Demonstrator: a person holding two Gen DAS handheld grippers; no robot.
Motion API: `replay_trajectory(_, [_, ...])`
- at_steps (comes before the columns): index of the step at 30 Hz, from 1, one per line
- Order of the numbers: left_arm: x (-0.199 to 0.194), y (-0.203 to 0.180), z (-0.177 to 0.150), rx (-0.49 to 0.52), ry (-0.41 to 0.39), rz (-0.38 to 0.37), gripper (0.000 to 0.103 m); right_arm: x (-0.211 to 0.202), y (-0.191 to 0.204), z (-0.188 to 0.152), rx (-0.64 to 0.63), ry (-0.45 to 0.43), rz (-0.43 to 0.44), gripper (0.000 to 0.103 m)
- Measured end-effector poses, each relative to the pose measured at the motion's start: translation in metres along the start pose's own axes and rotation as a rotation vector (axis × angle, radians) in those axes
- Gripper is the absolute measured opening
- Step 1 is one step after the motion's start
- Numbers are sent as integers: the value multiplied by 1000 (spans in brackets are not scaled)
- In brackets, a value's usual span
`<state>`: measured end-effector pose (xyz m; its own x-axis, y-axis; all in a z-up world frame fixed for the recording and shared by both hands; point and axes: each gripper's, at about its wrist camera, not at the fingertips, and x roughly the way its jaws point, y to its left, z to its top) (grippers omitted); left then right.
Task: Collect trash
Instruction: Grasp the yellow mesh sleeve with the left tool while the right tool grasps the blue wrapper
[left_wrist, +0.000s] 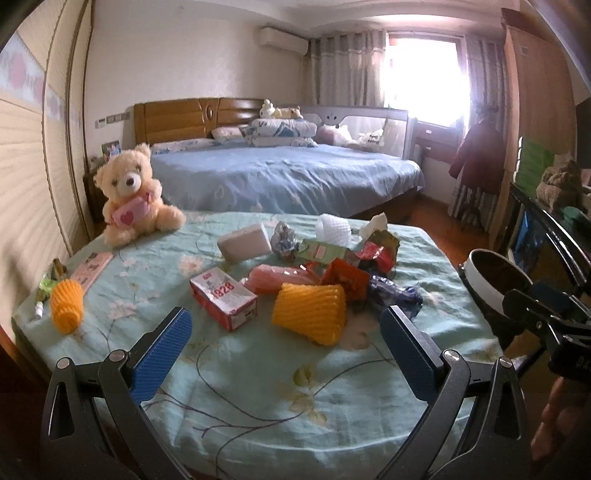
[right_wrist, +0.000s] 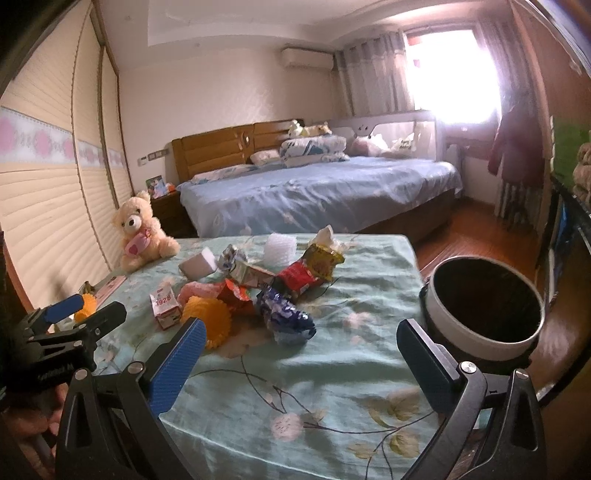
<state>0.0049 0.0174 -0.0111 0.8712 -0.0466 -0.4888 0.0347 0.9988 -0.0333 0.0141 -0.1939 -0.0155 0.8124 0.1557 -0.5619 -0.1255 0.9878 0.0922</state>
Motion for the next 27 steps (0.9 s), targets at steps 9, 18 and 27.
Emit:
replay_trajectory(9, [37,7,-3,-2,112,-19,103,44,-14,-3,2,95,49,102])
replay_trajectory(18, [90,-5,-11,30,227,-64,93,105,-22,3,-4,189,101,89])
replay_trajectory(27, [128,-17,-16,24,312,-136,49,157,-20,8,-28,263,150,75])
